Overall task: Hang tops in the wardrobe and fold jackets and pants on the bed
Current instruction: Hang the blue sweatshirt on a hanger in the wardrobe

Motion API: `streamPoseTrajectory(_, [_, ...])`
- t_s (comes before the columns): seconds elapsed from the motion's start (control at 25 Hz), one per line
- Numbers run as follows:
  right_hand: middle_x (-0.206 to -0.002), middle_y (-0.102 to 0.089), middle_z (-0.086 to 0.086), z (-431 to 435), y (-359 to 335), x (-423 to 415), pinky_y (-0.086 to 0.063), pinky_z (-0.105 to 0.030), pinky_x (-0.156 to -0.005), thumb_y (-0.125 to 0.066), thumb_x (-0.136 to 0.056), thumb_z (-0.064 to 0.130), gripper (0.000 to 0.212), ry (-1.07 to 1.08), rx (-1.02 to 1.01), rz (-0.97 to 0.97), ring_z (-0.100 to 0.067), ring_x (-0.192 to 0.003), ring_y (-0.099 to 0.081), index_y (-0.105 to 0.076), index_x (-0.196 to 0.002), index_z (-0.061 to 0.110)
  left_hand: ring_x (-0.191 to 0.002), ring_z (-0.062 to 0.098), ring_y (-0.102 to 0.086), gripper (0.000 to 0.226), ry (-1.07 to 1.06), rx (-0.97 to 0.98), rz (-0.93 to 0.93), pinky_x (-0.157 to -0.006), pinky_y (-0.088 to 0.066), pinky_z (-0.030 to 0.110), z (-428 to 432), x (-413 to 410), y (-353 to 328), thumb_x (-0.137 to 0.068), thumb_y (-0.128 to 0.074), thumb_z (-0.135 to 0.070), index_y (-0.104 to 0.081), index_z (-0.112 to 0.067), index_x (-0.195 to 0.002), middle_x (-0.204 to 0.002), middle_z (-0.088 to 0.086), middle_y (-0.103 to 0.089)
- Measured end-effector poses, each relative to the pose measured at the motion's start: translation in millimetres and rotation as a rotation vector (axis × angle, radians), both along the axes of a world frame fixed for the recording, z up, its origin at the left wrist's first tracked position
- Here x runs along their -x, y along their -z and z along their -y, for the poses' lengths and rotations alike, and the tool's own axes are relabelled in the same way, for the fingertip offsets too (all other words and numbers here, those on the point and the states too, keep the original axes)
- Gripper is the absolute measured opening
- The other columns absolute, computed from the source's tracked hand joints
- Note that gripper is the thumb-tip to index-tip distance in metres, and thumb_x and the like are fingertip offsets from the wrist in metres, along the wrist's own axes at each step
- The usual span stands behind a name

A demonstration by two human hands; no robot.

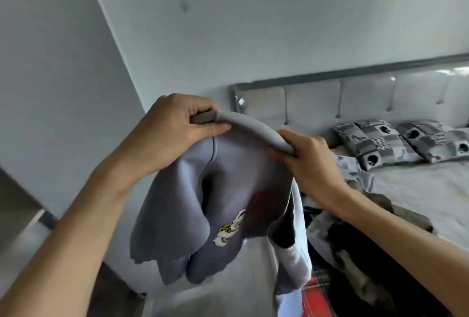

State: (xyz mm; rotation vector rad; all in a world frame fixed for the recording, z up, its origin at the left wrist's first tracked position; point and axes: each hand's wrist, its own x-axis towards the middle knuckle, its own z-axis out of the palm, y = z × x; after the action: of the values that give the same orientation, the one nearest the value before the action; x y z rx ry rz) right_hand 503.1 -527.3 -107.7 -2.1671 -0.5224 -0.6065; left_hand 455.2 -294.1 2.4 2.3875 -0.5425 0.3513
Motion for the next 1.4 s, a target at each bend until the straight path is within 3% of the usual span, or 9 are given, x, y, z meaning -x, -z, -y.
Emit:
streamPoseTrajectory(0.16, [-0.114, -0.073, 0.001, -98, -30, -1, -0.053, -0.03, -0.087, -0.043, -0.074, 0.01, 0.051, -0.317, -0.031, 0.443, -0.013, -0.104, -0.068, -0.073, -0.115, 0.016, -0.073, 0.005, -0.053, 0.023, -0.26, -0.076, -0.12, -0.07, -0.039, 0.031, -90, 66, -34, -0.081, -0.069, -0.044, -0.069, -0.02, -0.082, -0.074, 0.002, -0.064])
streamPoseTrajectory(0.32, [-0.086, -0.075, 0.005, -198, -69, 23, -0.053, -0.035, -0.066, -0.051, -0.082, 0.021, 0.032, -0.547, -0.142, 0.336, -0.018, -0.077, -0.07, -0.076, -0.101, 0.026, -0.086, -0.002, -0.059, 0.025, -0.516, 0.116, -0.088, -0.079, -0.044, 0.022, -139, 131, -37, -0.084, -0.07, -0.039, -0.074, -0.017, -0.096, -0.09, -0.004, -0.074])
streamPoseTrajectory(0.52, [-0.079, -0.073, 0.005, -306, -81, 57, -0.051, -0.035, -0.066, -0.064, -0.084, 0.019, 0.019, -0.793, -0.123, 0.262, -0.017, -0.071, -0.066, -0.075, -0.097, 0.028, -0.073, 0.009, -0.058, 0.005, -0.954, -0.042, 0.147, -0.071, -0.041, 0.032, -199, 176, -19, -0.087, -0.073, -0.024, -0.07, -0.025, -0.083, -0.075, -0.007, -0.068])
streamPoseTrajectory(0.68, [-0.085, -0.068, -0.002, -370, -70, 68, -0.046, -0.025, -0.073, -0.07, -0.089, 0.009, 0.007, -1.452, -0.087, -0.448, -0.011, -0.08, -0.06, -0.07, -0.095, 0.013, -0.064, 0.005, -0.042, 0.017, -0.857, 0.294, 0.055, -0.061, -0.033, 0.024, -243, 219, -11, -0.085, -0.06, -0.024, -0.059, -0.026, -0.067, -0.063, -0.012, -0.049])
streamPoseTrajectory(0.84, [-0.124, -0.058, -0.022, -430, -34, 76, -0.048, -0.034, -0.095, -0.048, -0.087, 0.001, 0.044, -1.916, -0.029, -1.172, -0.028, -0.114, -0.057, -0.062, -0.128, 0.001, -0.063, 0.004, -0.046, 0.031, -0.776, 0.47, -0.073, -0.057, -0.035, 0.015, -284, 244, -6, -0.09, -0.059, -0.005, -0.059, -0.022, -0.064, -0.064, -0.008, -0.051])
streamPoseTrajectory(0.96, [-0.125, -0.061, -0.021, -474, -17, 111, -0.048, -0.033, -0.097, -0.051, -0.083, -0.013, 0.052, -1.945, -0.023, -0.939, -0.029, -0.118, -0.058, -0.058, -0.132, 0.001, -0.074, 0.013, -0.049, 0.004, -0.877, 0.691, -0.056, -0.065, -0.036, 0.023, -308, 259, -2, -0.081, -0.063, -0.005, -0.062, -0.008, -0.08, -0.075, 0.006, -0.051])
streamPoseTrajectory(1.12, [-0.104, -0.07, -0.011, -528, -28, 144, -0.051, -0.024, -0.086, -0.053, -0.086, -0.02, 0.031, -1.848, -0.197, -0.625, -0.013, -0.097, -0.064, -0.065, -0.112, -0.009, -0.072, 0.01, -0.059, 0.014, -1.027, 0.82, 0.054, -0.067, -0.047, 0.018, -324, 288, -13, -0.072, -0.069, -0.005, -0.064, -0.007, -0.084, -0.076, 0.006, -0.06])
streamPoseTrajectory(1.28, [-0.088, -0.068, -0.001, -565, -71, 144, -0.046, -0.016, -0.08, -0.043, -0.085, -0.021, 0.031, -1.808, -0.268, -0.426, -0.004, -0.085, -0.06, -0.065, -0.094, -0.002, -0.076, 0.007, -0.063, 0.034, -1.358, 0.395, -0.053, -0.073, -0.047, 0.023, -323, 324, -28, -0.074, -0.08, -0.04, -0.07, -0.012, -0.09, -0.082, 0.003, -0.07])
streamPoseTrajectory(1.4, [-0.083, -0.065, 0.008, -582, -99, 146, -0.043, -0.017, -0.076, -0.051, -0.092, -0.007, 0.021, -1.866, -0.175, -0.114, 0.0, -0.079, -0.055, -0.065, -0.092, 0.009, -0.066, 0.008, -0.049, 0.035, -1.582, 0.087, 0.161, -0.066, -0.036, 0.032, -321, 332, -26, -0.08, -0.07, -0.047, -0.066, -0.012, -0.076, -0.067, 0.003, -0.059])
